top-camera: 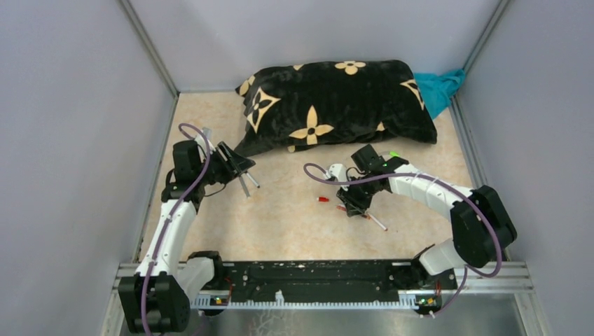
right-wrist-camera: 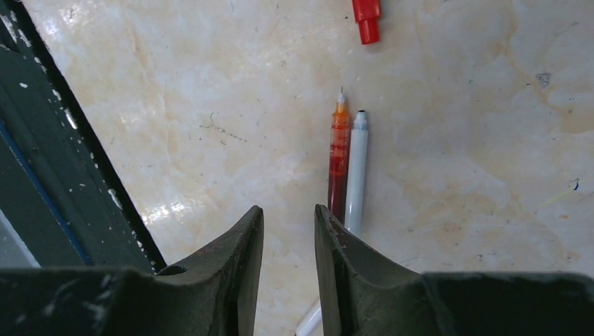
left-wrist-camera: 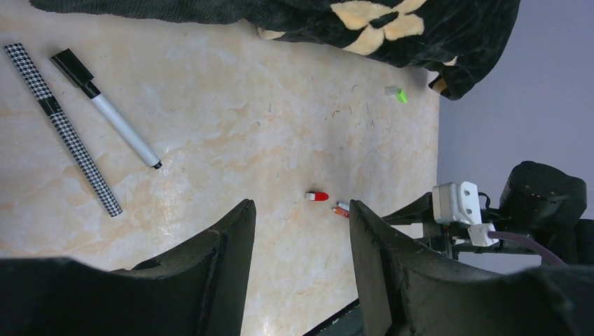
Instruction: Insert the pens into the pen caps
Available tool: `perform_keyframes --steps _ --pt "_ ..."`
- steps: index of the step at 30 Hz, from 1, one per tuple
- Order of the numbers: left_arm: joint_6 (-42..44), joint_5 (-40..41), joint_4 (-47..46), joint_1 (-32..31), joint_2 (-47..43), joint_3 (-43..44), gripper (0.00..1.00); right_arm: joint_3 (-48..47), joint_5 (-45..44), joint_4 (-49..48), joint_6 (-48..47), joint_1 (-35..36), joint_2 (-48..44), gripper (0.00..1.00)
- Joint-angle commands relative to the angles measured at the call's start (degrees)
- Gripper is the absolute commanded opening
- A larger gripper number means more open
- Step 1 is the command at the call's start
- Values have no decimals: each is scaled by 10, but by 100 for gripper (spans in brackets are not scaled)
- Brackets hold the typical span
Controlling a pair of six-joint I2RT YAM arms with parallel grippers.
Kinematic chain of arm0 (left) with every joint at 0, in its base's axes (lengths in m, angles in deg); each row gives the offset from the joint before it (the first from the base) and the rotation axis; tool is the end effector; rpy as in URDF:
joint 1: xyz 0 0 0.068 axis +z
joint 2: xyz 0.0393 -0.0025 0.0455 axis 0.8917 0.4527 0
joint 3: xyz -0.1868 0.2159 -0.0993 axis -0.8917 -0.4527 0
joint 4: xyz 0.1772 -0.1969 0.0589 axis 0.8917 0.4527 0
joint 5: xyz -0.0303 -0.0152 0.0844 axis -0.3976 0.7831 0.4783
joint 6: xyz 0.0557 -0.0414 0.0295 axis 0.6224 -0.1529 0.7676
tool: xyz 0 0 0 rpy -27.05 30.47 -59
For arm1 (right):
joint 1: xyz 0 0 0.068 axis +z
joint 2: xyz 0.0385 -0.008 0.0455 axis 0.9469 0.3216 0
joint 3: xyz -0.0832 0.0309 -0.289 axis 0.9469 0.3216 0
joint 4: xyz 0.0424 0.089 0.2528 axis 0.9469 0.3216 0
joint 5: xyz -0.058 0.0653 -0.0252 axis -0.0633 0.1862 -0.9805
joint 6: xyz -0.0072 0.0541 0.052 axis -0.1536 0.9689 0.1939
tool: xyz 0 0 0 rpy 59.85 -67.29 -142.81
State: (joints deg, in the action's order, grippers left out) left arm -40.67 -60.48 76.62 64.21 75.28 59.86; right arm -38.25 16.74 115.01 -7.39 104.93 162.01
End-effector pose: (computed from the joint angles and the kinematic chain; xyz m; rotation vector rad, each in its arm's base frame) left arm 0.2269 -0.0287 0.2797 -0.3667 2.1290 -0.9422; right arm 0.2158 0.1776 0.2008 -1.5258 2.2803 0.6590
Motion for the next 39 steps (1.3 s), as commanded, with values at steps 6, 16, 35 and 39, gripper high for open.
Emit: perform_keyframes --steps 6,16,35,39 --pt "-7 -13 -17 4 -3 -12 58 -6 -28 -28 1 2 39 31" --pt "-9 -11 -20 3 -3 -13 58 -19 -34 -30 28 6 66 25" --pt "-8 -12 -27 4 9 -10 58 -29 -24 -16 22 13 54 24" --pt "-10 -12 -27 4 9 -8 58 -34 -22 -8 18 13 33 25"
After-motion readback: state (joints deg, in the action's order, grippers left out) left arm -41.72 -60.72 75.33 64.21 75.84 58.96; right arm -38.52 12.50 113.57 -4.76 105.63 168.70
